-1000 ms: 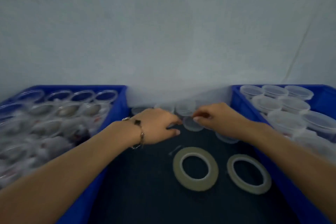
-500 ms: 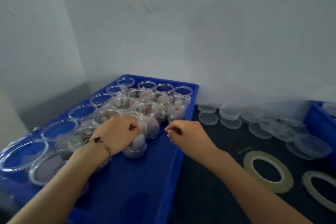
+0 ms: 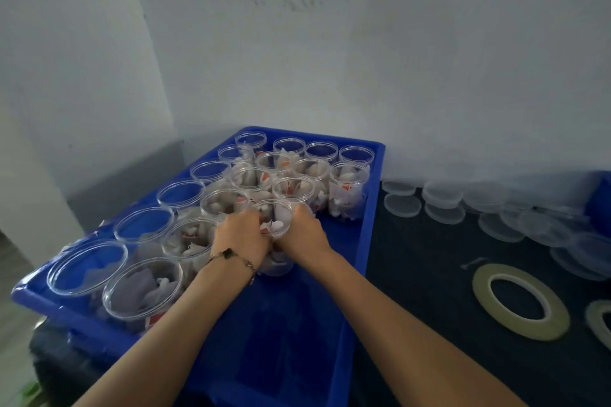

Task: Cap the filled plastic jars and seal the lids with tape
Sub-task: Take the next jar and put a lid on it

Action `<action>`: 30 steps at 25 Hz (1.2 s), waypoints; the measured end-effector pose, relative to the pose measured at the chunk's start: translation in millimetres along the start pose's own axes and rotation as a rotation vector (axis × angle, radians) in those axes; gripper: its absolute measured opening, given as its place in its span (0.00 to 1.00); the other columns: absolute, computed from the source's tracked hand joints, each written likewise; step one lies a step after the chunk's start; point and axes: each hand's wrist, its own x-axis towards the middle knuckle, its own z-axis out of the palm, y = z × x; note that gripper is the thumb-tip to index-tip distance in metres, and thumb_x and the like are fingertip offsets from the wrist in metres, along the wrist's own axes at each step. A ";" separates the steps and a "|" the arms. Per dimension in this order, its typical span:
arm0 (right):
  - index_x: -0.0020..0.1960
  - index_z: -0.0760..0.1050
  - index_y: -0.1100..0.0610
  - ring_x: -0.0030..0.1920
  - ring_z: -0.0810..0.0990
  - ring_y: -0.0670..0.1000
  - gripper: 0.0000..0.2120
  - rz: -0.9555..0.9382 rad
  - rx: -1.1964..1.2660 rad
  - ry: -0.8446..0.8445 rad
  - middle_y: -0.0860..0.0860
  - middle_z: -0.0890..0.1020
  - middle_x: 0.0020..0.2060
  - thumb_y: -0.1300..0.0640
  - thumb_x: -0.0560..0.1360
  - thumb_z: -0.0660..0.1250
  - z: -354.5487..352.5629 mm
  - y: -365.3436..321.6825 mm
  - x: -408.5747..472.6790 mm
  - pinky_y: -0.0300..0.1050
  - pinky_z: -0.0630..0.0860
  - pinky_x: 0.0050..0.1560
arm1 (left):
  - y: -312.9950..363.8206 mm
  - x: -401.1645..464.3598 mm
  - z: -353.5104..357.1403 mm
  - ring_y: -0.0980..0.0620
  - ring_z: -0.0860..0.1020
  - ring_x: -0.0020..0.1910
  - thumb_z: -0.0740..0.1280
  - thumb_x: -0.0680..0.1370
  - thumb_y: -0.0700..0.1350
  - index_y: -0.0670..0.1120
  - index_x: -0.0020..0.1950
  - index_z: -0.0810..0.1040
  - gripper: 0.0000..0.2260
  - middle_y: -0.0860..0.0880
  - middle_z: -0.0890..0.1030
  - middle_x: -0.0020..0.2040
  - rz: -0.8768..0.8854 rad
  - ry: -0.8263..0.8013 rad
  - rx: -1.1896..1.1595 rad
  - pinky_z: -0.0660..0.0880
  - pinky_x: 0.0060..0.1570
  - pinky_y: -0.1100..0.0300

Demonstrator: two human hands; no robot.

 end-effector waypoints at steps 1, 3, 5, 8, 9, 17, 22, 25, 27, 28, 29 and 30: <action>0.56 0.70 0.62 0.43 0.75 0.51 0.14 -0.010 -0.043 0.039 0.54 0.78 0.48 0.56 0.75 0.64 -5.5 -0.6 -6.2 0.34 0.60 0.27 | 3.8 -5.0 -6.2 0.46 0.78 0.48 0.64 0.76 0.47 0.46 0.54 0.77 0.09 0.46 0.81 0.50 -0.005 0.056 -0.063 0.67 0.41 0.59; 0.52 0.72 0.60 0.41 0.77 0.52 0.09 -0.024 -0.025 0.095 0.53 0.78 0.44 0.58 0.74 0.63 -26.4 -3.8 -20.3 0.36 0.64 0.29 | 16.0 -15.9 -24.2 0.46 0.78 0.50 0.67 0.75 0.49 0.47 0.62 0.72 0.17 0.47 0.80 0.52 0.018 0.171 -0.154 0.68 0.43 0.59; 0.50 0.75 0.58 0.42 0.80 0.49 0.06 -0.081 -0.047 0.197 0.49 0.78 0.40 0.59 0.75 0.63 -60.3 -10.7 -37.2 0.38 0.71 0.35 | 37.3 -26.2 -45.5 0.48 0.78 0.53 0.67 0.74 0.51 0.48 0.65 0.70 0.21 0.47 0.79 0.55 0.107 0.285 -0.225 0.72 0.49 0.58; 0.52 0.75 0.48 0.42 0.80 0.46 0.10 -0.072 0.204 0.370 0.46 0.81 0.42 0.57 0.72 0.69 -111.9 -10.5 -74.6 0.44 0.78 0.42 | 74.3 -42.5 -69.4 0.50 0.75 0.56 0.73 0.69 0.51 0.51 0.70 0.67 0.30 0.48 0.74 0.61 0.202 0.348 -0.455 0.71 0.51 0.58; 0.49 0.74 0.43 0.43 0.80 0.46 0.12 -0.062 0.306 0.421 0.45 0.81 0.42 0.56 0.71 0.70 -125.6 -6.6 -88.4 0.46 0.79 0.43 | 86.3 -46.2 -73.2 0.50 0.75 0.55 0.74 0.68 0.51 0.51 0.70 0.67 0.32 0.48 0.73 0.61 0.231 0.330 -0.506 0.70 0.48 0.59; 0.51 0.70 0.41 0.45 0.79 0.43 0.17 0.259 0.322 0.451 0.42 0.81 0.44 0.54 0.69 0.73 -128.6 94.9 -148.4 0.49 0.80 0.48 | 162.7 -57.2 1.4 0.48 0.75 0.58 0.75 0.68 0.53 0.46 0.77 0.51 0.46 0.45 0.75 0.62 0.405 -0.224 -0.362 0.75 0.55 0.58; 0.48 0.71 0.39 0.44 0.80 0.40 0.11 0.349 0.379 0.458 0.40 0.81 0.43 0.52 0.73 0.70 -98.6 136.4 -162.3 0.47 0.79 0.50 | 173.1 -60.6 45.9 0.47 0.73 0.63 0.76 0.67 0.50 0.48 0.77 0.55 0.44 0.45 0.71 0.68 0.394 -0.423 -0.356 0.73 0.60 0.53; 0.56 0.71 0.42 0.48 0.79 0.42 0.13 0.334 0.382 0.448 0.42 0.80 0.48 0.54 0.74 0.68 -87.1 148.4 -163.1 0.48 0.78 0.53 | 167.3 -60.1 59.7 0.48 0.73 0.63 0.75 0.68 0.51 0.50 0.75 0.57 0.41 0.47 0.71 0.67 0.419 -0.406 -0.345 0.73 0.60 0.54; 0.61 0.71 0.43 0.50 0.79 0.42 0.18 0.292 0.364 0.451 0.42 0.80 0.50 0.56 0.74 0.68 -83.1 154.7 -162.4 0.47 0.78 0.54 | 163.8 -60.2 64.7 0.51 0.74 0.60 0.74 0.69 0.53 0.52 0.73 0.62 0.36 0.49 0.73 0.64 0.433 -0.382 -0.369 0.74 0.57 0.55; 0.62 0.70 0.42 0.50 0.79 0.41 0.20 0.274 0.359 0.445 0.41 0.80 0.50 0.57 0.73 0.68 -81.6 158.4 -162.8 0.46 0.78 0.53 | 162.1 -60.3 66.6 0.52 0.75 0.58 0.74 0.69 0.53 0.52 0.72 0.64 0.34 0.50 0.73 0.63 0.446 -0.370 -0.373 0.75 0.56 0.56; 0.62 0.68 0.41 0.50 0.79 0.40 0.22 0.255 0.356 0.426 0.40 0.80 0.50 0.57 0.73 0.69 -81.1 163.8 -163.5 0.43 0.78 0.52 | 160.8 -60.6 68.2 0.54 0.75 0.58 0.74 0.69 0.53 0.53 0.71 0.64 0.33 0.51 0.73 0.63 0.459 -0.360 -0.370 0.75 0.56 0.58; 0.64 0.67 0.40 0.50 0.79 0.38 0.25 0.234 0.350 0.401 0.39 0.80 0.50 0.59 0.72 0.69 -80.7 171.0 -164.2 0.40 0.78 0.51 | 159.5 -61.4 69.5 0.55 0.74 0.58 0.73 0.70 0.53 0.53 0.72 0.64 0.33 0.51 0.72 0.64 0.473 -0.350 -0.364 0.74 0.56 0.61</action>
